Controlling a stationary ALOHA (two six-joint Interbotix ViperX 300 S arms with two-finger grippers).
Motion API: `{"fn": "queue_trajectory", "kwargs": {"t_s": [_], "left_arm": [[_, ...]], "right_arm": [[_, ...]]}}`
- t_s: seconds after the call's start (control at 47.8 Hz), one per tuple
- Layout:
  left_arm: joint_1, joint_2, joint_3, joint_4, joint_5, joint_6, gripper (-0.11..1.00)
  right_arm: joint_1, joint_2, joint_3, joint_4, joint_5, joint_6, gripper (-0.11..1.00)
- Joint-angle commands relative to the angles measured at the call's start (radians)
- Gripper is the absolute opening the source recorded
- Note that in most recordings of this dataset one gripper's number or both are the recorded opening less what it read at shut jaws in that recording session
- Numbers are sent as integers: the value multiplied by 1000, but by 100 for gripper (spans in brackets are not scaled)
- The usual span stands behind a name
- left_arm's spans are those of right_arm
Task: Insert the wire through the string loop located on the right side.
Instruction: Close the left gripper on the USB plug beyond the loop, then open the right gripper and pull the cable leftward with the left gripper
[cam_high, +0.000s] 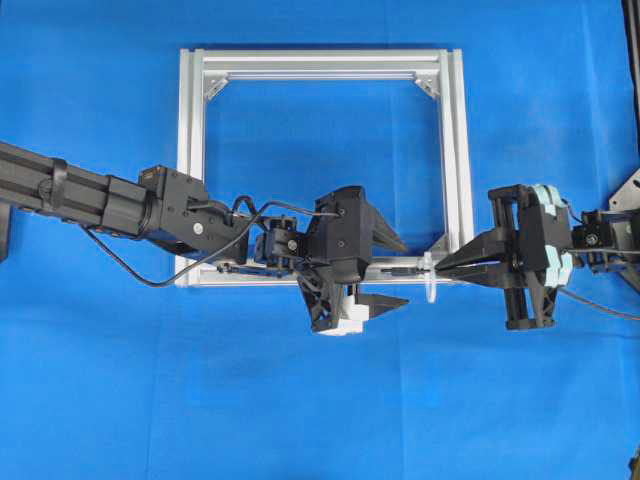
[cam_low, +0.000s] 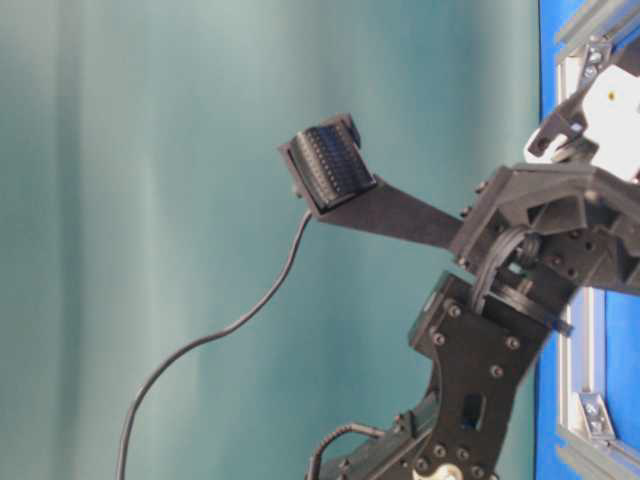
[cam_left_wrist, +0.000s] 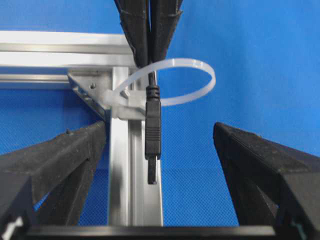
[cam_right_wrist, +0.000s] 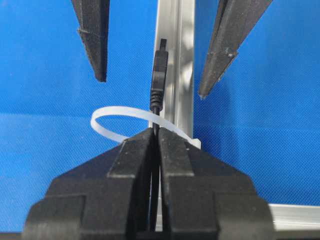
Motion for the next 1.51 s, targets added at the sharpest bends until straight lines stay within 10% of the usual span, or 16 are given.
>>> {"fn": "queue_trajectory", "kwargs": {"t_s": [0.0, 0.376, 0.648, 0.983, 1.339, 1.485], "left_arm": [[-2, -18, -21, 3, -6, 2, 84], [-3, -18, -23, 3, -2, -3, 77], [-5, -18, -23, 3, 0, 5, 7], [-5, -18, -20, 3, 0, 5, 8], [-9, -20, -18, 3, 8, 5, 8], [-8, -35, 2, 3, 9, 5, 8]], "right_arm": [[0, -6, -18, -2, -3, -2, -4], [0, -6, -18, -2, -2, -2, -4], [9, -6, -20, -5, 25, -3, -4], [9, -6, -18, -5, 34, -2, -1], [9, -6, -18, -2, 43, -3, 90], [9, -6, -18, -2, 51, -3, 93]]}}
